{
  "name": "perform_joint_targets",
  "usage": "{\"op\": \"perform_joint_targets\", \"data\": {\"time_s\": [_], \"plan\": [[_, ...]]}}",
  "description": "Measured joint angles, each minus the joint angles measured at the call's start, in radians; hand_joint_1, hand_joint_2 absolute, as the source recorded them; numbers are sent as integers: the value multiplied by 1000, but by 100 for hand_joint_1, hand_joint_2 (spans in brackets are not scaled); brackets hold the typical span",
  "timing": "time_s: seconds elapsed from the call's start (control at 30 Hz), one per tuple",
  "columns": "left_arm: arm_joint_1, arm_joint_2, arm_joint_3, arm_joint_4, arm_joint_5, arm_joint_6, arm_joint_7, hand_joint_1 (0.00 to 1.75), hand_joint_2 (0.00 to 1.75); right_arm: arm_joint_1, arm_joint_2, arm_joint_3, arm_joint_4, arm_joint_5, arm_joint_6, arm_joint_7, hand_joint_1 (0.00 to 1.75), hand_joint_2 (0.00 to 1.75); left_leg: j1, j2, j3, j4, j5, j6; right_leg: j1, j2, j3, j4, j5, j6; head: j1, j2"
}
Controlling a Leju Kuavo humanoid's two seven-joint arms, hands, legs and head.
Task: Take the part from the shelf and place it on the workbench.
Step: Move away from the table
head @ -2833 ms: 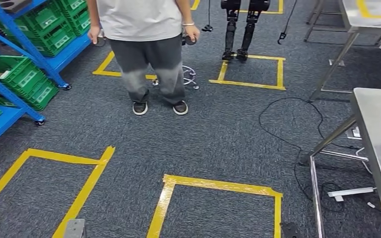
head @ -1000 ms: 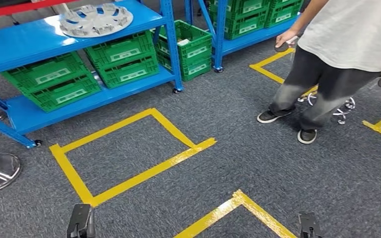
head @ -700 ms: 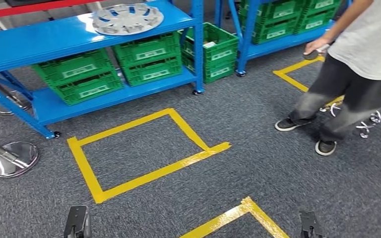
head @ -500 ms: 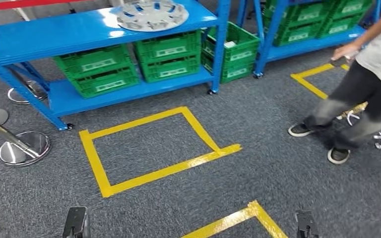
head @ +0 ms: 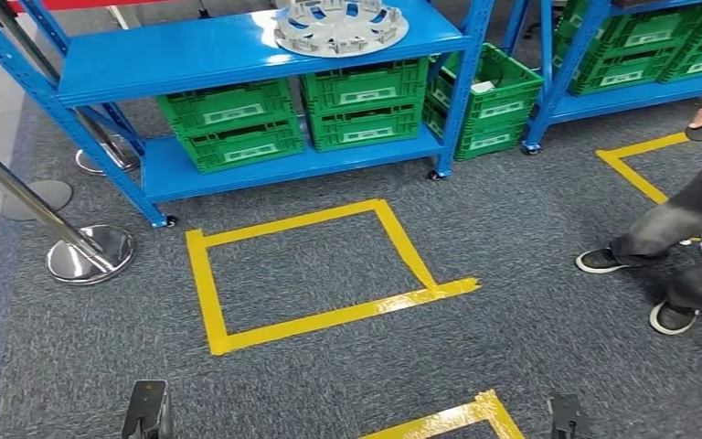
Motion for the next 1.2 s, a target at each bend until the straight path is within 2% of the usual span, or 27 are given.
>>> {"op": "perform_joint_targets", "data": {"time_s": [0.03,0.1,0.13,0.17,0.2,0.27,0.3,0.33,0.4,0.47,0.5,0.53,0.57,0.6,0.63,0.67,0.7,0.77,0.8,0.83,0.87,0.97,1.03,1.07,1.13,1.17,1.2], "plan": [[-1,1,0,0,1,0,-11,0,0,1,1,0,0,0,-4,-10,0,0,2,15,-20,46,-21,-6,0,-4,5,-1,-3,-6,-3,0],[-2,1,0,0,4,2,-28,0,0,4,0,0,0,-1,-8,-32,0,0,7,33,-86,173,-70,-14,2,-13,13,-1,-11,-13,-7,0],[0,1,0,0,5,3,-32,0,0,5,0,0,0,-2,-10,-41,0,0,8,35,-115,222,-81,-16,3,-17,18,-1,-15,-14,-7,0],[3,1,0,0,6,3,-35,0,0,7,1,0,0,-4,-10,-47,0,0,9,35,-131,242,-74,-15,3,-20,23,-1,-20,-13,-7,0],[5,1,0,0,6,4,-36,0,0,7,1,0,0,-5,-11,-51,0,0,9,35,-130,224,-47,-12,4,-22,30,-1,-26,-12,-7,0],[9,1,0,0,5,5,-38,0,0,8,3,-1,1,-8,-13,-55,0,0,5,37,-87,112,36,1,5,-24,44,-2,-38,-8,-7,0],[9,2,0,0,5,5,-38,0,0,7,4,-1,1,-9,-13,-56,0,0,0,39,-64,58,63,10,6,-26,50,-4,-44,-5,-6,0],[10,3,0,0,4,6,-38,0,0,7,6,-1,1,-10,-14,-57,0,0,-5,42,-46,19,73,18,6,-27,54,-6,-48,-1,-7,0],[11,4,0,1,-1,9,-39,0,0,7,9,-2,2,-13,-14,-58,0,0,-12,45,-33,-12,57,27,6,-32,59,-14,-51,9,-8,0],[14,3,0,1,-6,12,-38,0,0,5,10,-2,2,-14,-14,-58,0,0,-8,43,-19,-39,50,30,7,-36,62,-20,-56,19,-8,0],[16,3,0,1,-8,13,-38,0,0,3,10,-2,2,-15,-13,-58,0,0,-5,42,-9,-52,50,32,8,-35,55,-6,-66,22,-7,0],[16,3,0,1,-10,15,-39,0,0,2,10,-2,2,-15,-13,-58,0,0,-2,41,2,-63,49,34,8,-32,36,29,-82,24,-5,0],[17,2,-1,1,-12,15,-38,0,0,1,10,-2,2,-15,-13,-58,0,0,-1,41,10,-68,46,37,7,-27,2,86,-102,25,-3,0],[17,1,-1,1,-13,16,-38,0,0,1,10,-2,2,-15,-13,-58,0,0,-1,40,16,-70,41,40,7,-23,-40,152,-121,26,-2,0],[18,0,-2,1,-14,16,-38,0,0,2,10,-2,2,-15,-13,-58,0,0,-2,39,23,-69,34,42,8,-21,-80,207,-129,28,0,0],[19,-2,-3,1,-14,16,-38,0,0,5,10,-3,2,-15,-13,-58,0,0,-3,37,32,-69,27,42,8,-20,-109,235,-118,29,1,0],[20,-2,-4,1,-14,16,-38,0,0,7,10,-3,2,-15,-13,-59,0,0,-3,35,42,-69,18,41,8,-20,-120,225,-86,30,1,0],[22,-3,-5,1,-14,16,-38,0,0,9,10,-3,2,-16,-13,-60,0,0,-3,32,66,-67,-1,35,8,-19,-95,124,5,31,2,0],[21,-3,-5,1,-14,16,-38,0,0,9,10,-3,2,-16,-13,-61,0,0,-4,31,73,-63,-12,30,9,-17,-72,71,34,30,2,0],[20,-3,-6,1,-14,16,-38,0,0,8,10,-3,3,-15,-13,-63,0,0,-5,30,75,-60,-20,26,9,-15,-53,31,44,26,3,0],[19,-3,-6,1,-14,17,-38,0,0,8,10,-3,3,-15,-13,-63,0,0,-7,30,75,-57,-25,21,11,-13,-43,13,38,20,2,0],[19,-2,-7,1,-13,19,-38,0,0,9,11,-3,3,-16,-13,-65,0,0,-7,30,76,-51,-37,11,9,-13,-30,-2,20,1,0,0],[17,-1,-7,1,-13,19,-38,0,0,8,12,-4,3,-16,-13,-66,0,0,-4,33,58,2,-64,0,4,-16,-15,-6,13,-10,-5,0],[17,-1,-7,1,-13,19,-38,0,0,8,12,-4,3,-16,-13,-66,0,0,-1,35,29,59,-86,-7,3,-17,-7,-7,7,-14,-7,0],[17,-1,-7,1,-13,19,-38,0,0,8,12,-4,3,-16,-12,-67,0,0,6,36,-50,192,-125,-16,3,-19,8,-8,-5,-16,-9,0],[19,-1,-7,1,-13,19,-38,0,0,9,12,-4,3,-16,-12,-67,0,0,8,36,-81,233,-124,-18,3,-19,17,-8,-12,-15,-9,0],[20,-1,-7,1,-13,19,-38,0,0,9,12,-4,3,-16,-12,-67,0,0,9,36,-97,237,-101,-18,3,-18,27,-8,-21,-13,-9,0]]}}
